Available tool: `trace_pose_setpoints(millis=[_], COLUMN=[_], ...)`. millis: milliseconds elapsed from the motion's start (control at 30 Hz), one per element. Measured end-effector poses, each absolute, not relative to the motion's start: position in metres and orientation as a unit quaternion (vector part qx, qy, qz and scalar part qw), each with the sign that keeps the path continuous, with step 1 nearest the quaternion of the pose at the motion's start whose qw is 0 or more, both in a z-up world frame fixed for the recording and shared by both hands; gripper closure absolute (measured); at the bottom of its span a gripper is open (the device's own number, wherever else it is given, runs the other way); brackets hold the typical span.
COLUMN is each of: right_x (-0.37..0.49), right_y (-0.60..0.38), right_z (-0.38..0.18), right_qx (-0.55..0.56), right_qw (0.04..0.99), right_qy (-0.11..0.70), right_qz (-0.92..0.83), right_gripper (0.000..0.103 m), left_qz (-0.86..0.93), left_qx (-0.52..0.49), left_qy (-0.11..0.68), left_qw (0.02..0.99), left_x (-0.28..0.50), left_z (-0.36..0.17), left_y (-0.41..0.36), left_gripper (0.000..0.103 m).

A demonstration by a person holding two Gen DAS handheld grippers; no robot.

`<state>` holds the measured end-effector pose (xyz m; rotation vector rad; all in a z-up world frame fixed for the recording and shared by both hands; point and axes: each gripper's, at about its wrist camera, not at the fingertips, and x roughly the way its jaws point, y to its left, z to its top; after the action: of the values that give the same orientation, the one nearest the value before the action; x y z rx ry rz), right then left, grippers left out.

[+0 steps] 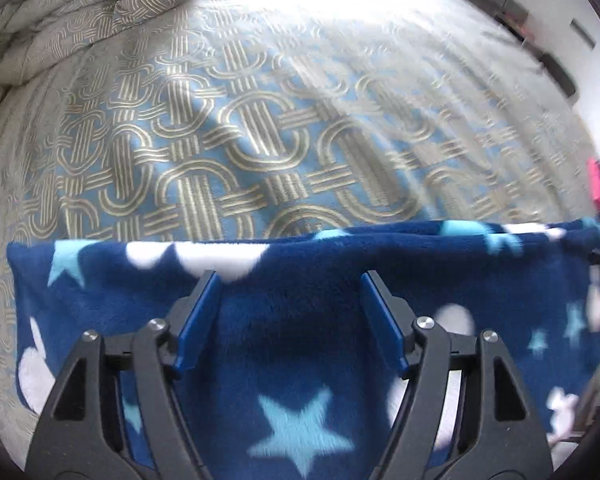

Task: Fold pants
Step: 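Release the pants and smooth the folded legs with both tools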

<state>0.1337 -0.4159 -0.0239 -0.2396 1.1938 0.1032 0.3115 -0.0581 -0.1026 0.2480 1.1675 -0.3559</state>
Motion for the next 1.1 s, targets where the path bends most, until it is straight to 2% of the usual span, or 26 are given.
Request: trace_pose_setpoints(millis=[100,133,167,200,233,267,300,400,433,533,667,733,767,833,933,1100], right_x=[0.141,0.146,0.152,0.158,0.165,0.173,0.176,0.158,0.147,0.108,0.047,0.026,0.021,0.016,0.011,-0.003], right_y=[-0.432,-0.437,-0.444,-0.448,-0.451,-0.452,-0.458,-0.472,-0.473,-0.463,-0.447,-0.441,-0.441,-0.447,-0.449,-0.46], right_z=[-0.052,-0.057,-0.059,-0.059,-0.056,-0.057,-0.056,-0.036,-0.026,-0.004,0.005,0.004,0.002,-0.004,-0.008,-0.007], right_qx=[-0.15,-0.125,-0.093,-0.064,-0.061,-0.082,-0.079,0.045,0.06,0.066,0.042,0.011,0.005,0.014,0.048,0.085], right_qw=[0.812,0.82,0.825,0.831,0.836,0.828,0.82,0.83,0.836,0.849,0.855,0.853,0.851,0.848,0.847,0.849], right_qy=[0.564,0.559,0.556,0.551,0.542,0.542,0.548,0.552,0.544,0.523,0.517,0.522,0.525,0.529,0.529,0.521], right_qz=[-0.017,-0.017,-0.019,-0.029,-0.061,-0.118,-0.145,-0.066,-0.048,-0.017,0.01,-0.009,-0.015,-0.02,-0.024,-0.039], right_gripper=[0.033,0.039,0.049,0.054,0.076,0.086,0.083,0.083,0.079,0.069,0.052,0.05,0.05,0.05,0.05,0.05], left_qz=[-0.147,-0.136,-0.117,-0.099,-0.081,-0.078,-0.087,-0.153,-0.177,-0.31,-0.454,-0.499,-0.507,-0.506,-0.505,-0.532], left_qx=[0.115,0.106,0.091,0.083,0.078,0.071,0.061,0.068,0.072,0.071,0.105,0.163,0.194,0.248,0.263,0.242], left_qy=[0.53,0.52,0.519,0.522,0.527,0.53,0.527,0.485,0.477,0.475,0.489,0.484,0.475,0.457,0.431,0.446], left_qw=[0.827,0.836,0.842,0.843,0.842,0.841,0.843,0.858,0.858,0.82,0.737,0.7,0.692,0.689,0.7,0.678], left_x=[0.324,0.329,0.333,0.335,0.336,0.332,0.323,0.267,0.251,0.187,0.1,0.06,0.047,0.027,0.021,0.025], left_z=[-0.115,-0.115,-0.115,-0.114,-0.112,-0.107,-0.099,-0.067,-0.061,-0.05,-0.061,-0.072,-0.077,-0.087,-0.088,-0.071], left_y=[-0.062,-0.061,-0.058,-0.056,-0.053,-0.051,-0.048,-0.046,-0.048,-0.058,-0.094,-0.121,-0.133,-0.16,-0.189,-0.194], left_gripper=[0.015,0.015,0.015,0.02,0.024,0.029,0.029,0.029,0.029,0.029,0.029,0.034,0.041,0.042,0.043,0.043])
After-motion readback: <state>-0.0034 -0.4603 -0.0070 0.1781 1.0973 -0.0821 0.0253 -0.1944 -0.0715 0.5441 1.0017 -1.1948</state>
